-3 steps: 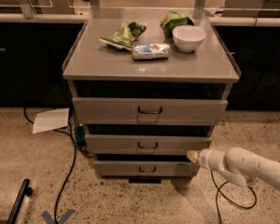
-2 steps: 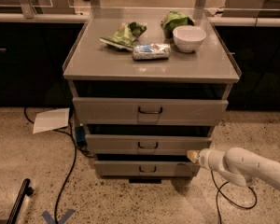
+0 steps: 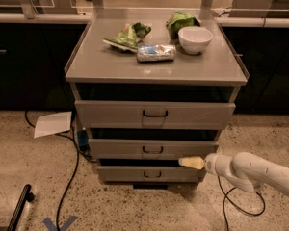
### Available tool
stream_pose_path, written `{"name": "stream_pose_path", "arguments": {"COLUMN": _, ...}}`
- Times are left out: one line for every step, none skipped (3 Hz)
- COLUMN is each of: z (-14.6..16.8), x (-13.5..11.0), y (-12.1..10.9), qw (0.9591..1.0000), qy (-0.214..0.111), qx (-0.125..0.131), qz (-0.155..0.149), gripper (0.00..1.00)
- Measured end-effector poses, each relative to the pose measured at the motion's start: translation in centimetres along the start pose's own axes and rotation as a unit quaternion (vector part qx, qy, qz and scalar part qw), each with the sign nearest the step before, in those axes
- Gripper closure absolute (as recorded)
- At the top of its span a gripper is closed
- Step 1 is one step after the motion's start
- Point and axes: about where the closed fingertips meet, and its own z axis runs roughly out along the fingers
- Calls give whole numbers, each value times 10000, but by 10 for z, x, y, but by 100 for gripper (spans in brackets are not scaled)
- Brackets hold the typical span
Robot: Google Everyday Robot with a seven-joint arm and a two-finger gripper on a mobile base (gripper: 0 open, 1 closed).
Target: Close middle drawer
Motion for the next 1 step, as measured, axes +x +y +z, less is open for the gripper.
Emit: {"name": "stream_pose_path", "arguments": {"z": 0, "x": 0, "y": 0, "qw": 10000, "qy": 0, "qx": 0, "qz": 0, "gripper": 0}}
